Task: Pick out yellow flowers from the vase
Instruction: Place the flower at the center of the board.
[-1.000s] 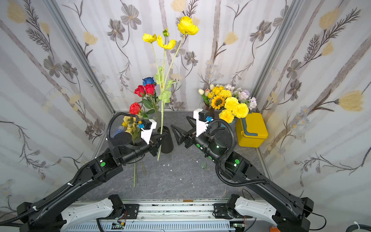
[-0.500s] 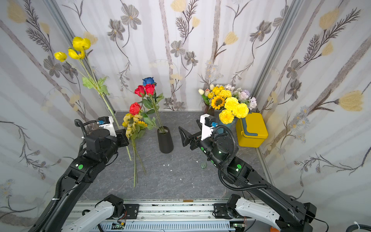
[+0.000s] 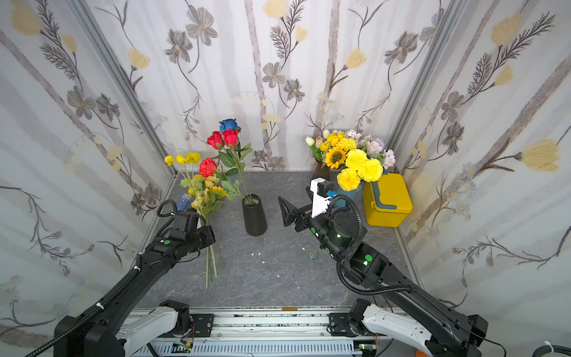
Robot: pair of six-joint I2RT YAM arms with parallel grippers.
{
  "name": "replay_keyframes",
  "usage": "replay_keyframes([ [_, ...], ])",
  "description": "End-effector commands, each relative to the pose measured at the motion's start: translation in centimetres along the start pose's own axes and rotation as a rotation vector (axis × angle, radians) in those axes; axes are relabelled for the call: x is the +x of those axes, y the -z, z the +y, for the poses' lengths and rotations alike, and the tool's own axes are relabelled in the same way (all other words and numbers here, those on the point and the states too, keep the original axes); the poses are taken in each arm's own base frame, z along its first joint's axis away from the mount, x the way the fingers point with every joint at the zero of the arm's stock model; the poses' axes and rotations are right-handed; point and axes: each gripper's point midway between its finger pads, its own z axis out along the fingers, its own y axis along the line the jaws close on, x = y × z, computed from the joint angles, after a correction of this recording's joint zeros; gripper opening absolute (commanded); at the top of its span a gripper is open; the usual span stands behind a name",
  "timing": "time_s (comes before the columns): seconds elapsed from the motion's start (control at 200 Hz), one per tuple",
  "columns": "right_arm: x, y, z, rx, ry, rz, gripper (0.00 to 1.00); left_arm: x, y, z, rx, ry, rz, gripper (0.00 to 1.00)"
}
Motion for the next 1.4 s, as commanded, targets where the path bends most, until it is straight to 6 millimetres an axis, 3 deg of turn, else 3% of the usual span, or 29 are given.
replay_keyframes([
  [0.0, -0.2, -0.1, -0.2, 0.007, -0.01, -0.014, 0.98, 0.4, -1.7, -0.7, 0.056, 0.009, 0.014, 0.0],
  [0.12, -0.1, -0.2, -0.2, 0.007, -0.012, -0.013, 0.98, 1.5, -3.1, -1.2, 0.106, 0.038, 0.047, 0.0],
  [0.305, 0.0, -0.4, -0.4, 0.01, -0.012, -0.012, 0.99, 3.5, -5.2, 0.3, 0.08, 0.09, 0.085, 0.01],
  [0.43, 0.1, -0.4, -0.5, 0.014, -0.01, -0.008, 0.99, 4.4, -6.0, 1.0, 0.063, 0.104, 0.104, 0.14],
  [0.59, 0.1, -0.3, -0.6, 0.016, -0.012, -0.008, 0.99, 3.2, -5.2, 1.9, 0.012, 0.102, 0.045, 0.45],
  [0.819, 0.2, -0.2, -0.9, 0.023, -0.014, -0.011, 1.0, 0.0, -2.0, 2.2, -0.042, 0.093, -0.08, 0.67],
  [1.059, 1.7, -0.7, -1.6, 0.048, -0.009, 0.004, 1.0, -4.1, 3.3, 0.3, 0.025, 0.085, -0.266, 0.73],
  [1.269, 8.4, -3.4, -0.8, -0.033, 0.058, 0.053, 1.0, -7.9, 9.8, -2.5, 0.168, 0.016, -0.509, 0.83],
  [1.274, 9.4, -3.6, -0.9, -0.032, 0.063, 0.07, 1.0, -7.9, 9.9, -2.5, 0.17, 0.015, -0.514, 0.83],
  [1.314, 11.5, -4.1, -1.1, -0.036, 0.071, 0.105, 1.0, -8.3, 11.0, -2.8, 0.189, 0.007, -0.551, 0.85],
  [1.399, 13.8, -4.9, -0.9, -0.059, 0.082, 0.112, 1.0, -8.7, 12.4, -3.6, 0.233, -0.016, -0.592, 0.86],
])
